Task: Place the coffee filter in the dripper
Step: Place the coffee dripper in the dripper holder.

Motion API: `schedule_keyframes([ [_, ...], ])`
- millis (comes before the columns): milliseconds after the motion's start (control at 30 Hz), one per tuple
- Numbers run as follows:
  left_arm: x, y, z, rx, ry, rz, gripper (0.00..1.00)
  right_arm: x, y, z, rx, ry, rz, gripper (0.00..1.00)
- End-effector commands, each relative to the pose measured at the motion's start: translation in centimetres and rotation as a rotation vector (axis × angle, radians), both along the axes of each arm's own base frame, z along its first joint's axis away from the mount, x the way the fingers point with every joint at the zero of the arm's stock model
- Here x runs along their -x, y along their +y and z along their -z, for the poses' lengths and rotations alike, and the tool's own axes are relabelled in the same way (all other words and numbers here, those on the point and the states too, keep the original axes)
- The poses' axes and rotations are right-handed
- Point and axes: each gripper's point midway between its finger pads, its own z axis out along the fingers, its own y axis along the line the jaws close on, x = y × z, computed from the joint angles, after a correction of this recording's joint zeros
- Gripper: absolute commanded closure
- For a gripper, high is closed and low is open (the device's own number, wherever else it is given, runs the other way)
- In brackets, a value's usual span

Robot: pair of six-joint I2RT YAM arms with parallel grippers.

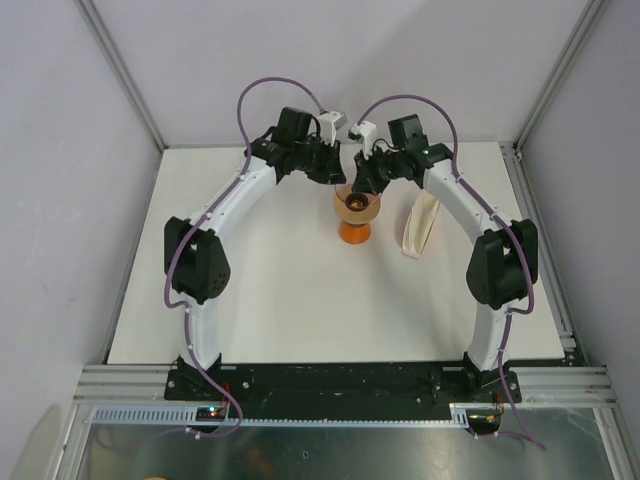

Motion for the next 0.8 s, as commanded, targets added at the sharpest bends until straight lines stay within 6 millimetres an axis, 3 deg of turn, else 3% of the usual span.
schedule_keyframes([
  [0, 1.1, 1.2, 3.9, -0.081, 0.094, 0.005, 1.00, -1.6, -2.2, 0.5, 0.034, 0.003, 0.085, 1.00],
  [567, 1.2, 1.6, 6.2, -0.119, 0.125, -0.001, 1.00, -0.9, -3.3, 3.8, 0.059, 0.073, 0.092, 1.00],
  [767, 1.1, 1.7, 6.1, -0.122, 0.120, -0.003, 1.00, -0.9, -3.2, 3.4, 0.051, 0.070, 0.096, 1.00],
])
